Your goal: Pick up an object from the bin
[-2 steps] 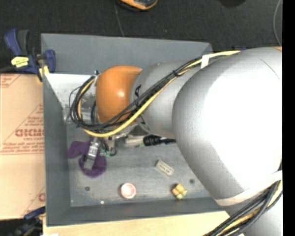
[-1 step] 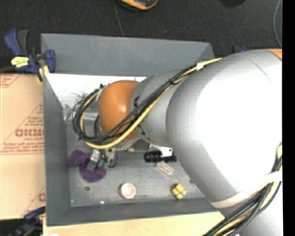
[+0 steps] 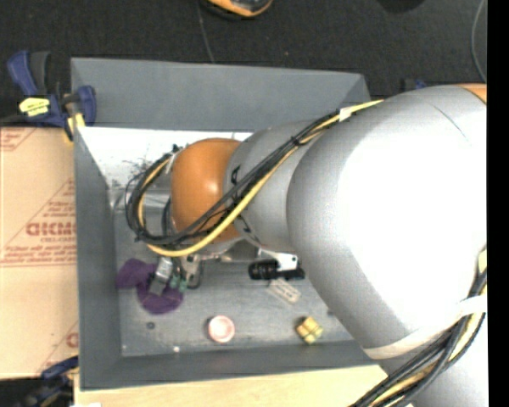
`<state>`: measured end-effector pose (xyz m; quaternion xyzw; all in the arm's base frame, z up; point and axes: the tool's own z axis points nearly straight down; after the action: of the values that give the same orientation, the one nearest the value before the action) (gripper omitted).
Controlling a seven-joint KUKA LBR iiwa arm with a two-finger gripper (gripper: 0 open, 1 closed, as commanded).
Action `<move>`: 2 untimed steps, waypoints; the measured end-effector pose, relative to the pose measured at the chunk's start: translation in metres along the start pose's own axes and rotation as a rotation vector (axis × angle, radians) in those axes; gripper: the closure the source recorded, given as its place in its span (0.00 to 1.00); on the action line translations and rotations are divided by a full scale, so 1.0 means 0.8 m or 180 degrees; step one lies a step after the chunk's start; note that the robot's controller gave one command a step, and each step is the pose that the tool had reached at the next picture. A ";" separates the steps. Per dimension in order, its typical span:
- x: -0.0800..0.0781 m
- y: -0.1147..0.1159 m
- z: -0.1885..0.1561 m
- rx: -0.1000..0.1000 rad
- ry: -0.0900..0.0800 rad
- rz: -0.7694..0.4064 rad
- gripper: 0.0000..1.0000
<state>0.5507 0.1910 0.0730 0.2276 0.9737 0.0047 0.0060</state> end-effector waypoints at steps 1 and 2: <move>0.000 -0.002 -0.017 0.0009 0.0009 0.0003 1.00; -0.002 -0.002 -0.034 0.0000 -0.0001 0.0006 1.00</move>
Offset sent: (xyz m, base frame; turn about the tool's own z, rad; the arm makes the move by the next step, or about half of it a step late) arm -0.0013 -0.0012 0.0272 0.0007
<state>0.5508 0.1892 0.1000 0.2285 0.9735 0.0047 0.0061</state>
